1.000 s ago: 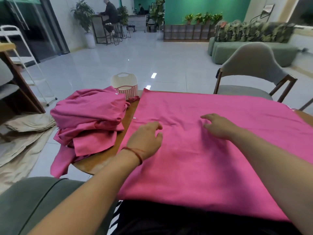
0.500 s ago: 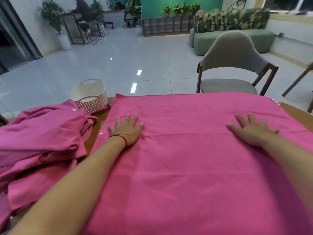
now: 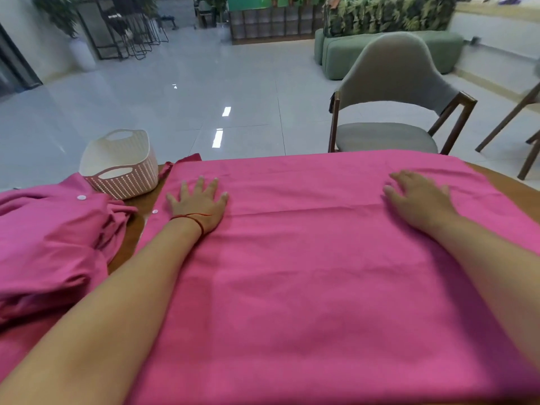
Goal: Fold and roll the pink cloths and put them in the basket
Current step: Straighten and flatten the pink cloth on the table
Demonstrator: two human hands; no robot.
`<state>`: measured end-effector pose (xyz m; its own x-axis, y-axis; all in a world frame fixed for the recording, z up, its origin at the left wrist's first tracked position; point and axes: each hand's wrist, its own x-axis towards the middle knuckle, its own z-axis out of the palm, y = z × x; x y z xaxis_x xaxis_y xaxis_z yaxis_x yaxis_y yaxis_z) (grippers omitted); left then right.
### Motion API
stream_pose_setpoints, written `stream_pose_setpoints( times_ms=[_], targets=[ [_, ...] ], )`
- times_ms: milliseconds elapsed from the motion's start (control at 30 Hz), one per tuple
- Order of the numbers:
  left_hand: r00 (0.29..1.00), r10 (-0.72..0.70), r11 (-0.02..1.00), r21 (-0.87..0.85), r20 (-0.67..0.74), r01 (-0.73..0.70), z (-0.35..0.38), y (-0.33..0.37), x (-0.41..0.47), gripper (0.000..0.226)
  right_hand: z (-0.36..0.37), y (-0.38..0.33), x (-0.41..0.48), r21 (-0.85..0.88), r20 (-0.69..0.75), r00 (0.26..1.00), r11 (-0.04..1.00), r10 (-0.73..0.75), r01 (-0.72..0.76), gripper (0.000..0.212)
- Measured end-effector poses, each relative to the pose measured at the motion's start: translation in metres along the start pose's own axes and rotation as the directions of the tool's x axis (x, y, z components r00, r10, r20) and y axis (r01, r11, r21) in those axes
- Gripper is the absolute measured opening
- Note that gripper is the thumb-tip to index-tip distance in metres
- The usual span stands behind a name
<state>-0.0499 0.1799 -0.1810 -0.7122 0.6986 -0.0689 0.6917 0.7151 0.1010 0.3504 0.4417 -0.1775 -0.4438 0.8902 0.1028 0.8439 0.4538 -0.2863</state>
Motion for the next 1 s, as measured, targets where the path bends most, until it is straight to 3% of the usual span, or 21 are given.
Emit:
stream_pose_setpoints(
  times_ms=[100, 200, 267, 433, 533, 633, 700, 767, 867, 933, 1000],
  targets=[
    [0.983, 0.167, 0.983, -0.062, -0.075, -0.172, 0.001, 0.053, -0.036, 0.06, 0.012, -0.068, -0.037, 0.044, 0.027, 0.981, 0.981, -0.193, 0.191, 0.071],
    [0.927, 0.376, 0.924, -0.078, 0.013, -0.374, 0.017, 0.113, -0.079, 0.061, 0.028, -0.129, -0.077, -0.027, 0.191, 0.882, 0.896, -0.43, 0.443, 0.071],
    [0.924, 0.379, 0.925, -0.034, 0.055, -0.377, 0.027, 0.112, -0.089, 0.065, 0.029, -0.128, -0.088, -0.055, 0.258, 0.861, 0.884, -0.438, 0.465, 0.071],
    [0.974, 0.218, 0.976, -0.018, 0.056, -0.217, 0.026, 0.007, -0.085, 0.075, -0.006, 0.016, -0.081, -0.155, 0.22, 0.968, 0.976, -0.117, 0.153, 0.088],
    [0.995, 0.089, 0.996, -0.015, 0.05, -0.089, 0.021, -0.052, -0.08, 0.076, -0.032, 0.104, -0.092, -0.21, 0.145, 0.985, 0.976, 0.091, -0.06, 0.099],
    [0.999, -0.044, 0.999, -0.006, 0.016, 0.044, 0.018, -0.059, -0.084, 0.071, -0.044, 0.114, -0.108, -0.221, 0.084, 0.978, 0.961, 0.19, -0.168, 0.095],
    [0.999, -0.018, 1.0, -0.024, -0.045, 0.017, 0.013, -0.019, -0.105, 0.07, -0.045, 0.069, -0.124, -0.151, 0.07, 0.99, 0.982, 0.125, -0.113, 0.093],
    [0.979, 0.196, 0.978, -0.056, -0.049, -0.199, 0.013, 0.045, -0.14, 0.075, -0.031, 0.004, -0.145, -0.047, 0.138, 0.989, 0.997, -0.055, 0.062, 0.093],
    [0.907, 0.409, 0.913, -0.041, 0.102, -0.407, 0.026, 0.124, -0.201, 0.067, -0.001, -0.083, -0.192, -0.012, 0.317, 0.886, 0.933, -0.337, 0.359, 0.082],
    [0.903, 0.415, 0.908, 0.004, 0.114, -0.418, 0.035, 0.125, -0.22, 0.065, 0.009, -0.092, -0.215, -0.044, 0.344, 0.864, 0.913, -0.367, 0.405, 0.075],
    [0.915, 0.391, 0.918, 0.025, 0.102, -0.395, 0.035, 0.087, -0.23, 0.068, 0.0, -0.064, -0.229, -0.08, 0.325, 0.887, 0.926, -0.326, 0.37, 0.077]
  ],
)
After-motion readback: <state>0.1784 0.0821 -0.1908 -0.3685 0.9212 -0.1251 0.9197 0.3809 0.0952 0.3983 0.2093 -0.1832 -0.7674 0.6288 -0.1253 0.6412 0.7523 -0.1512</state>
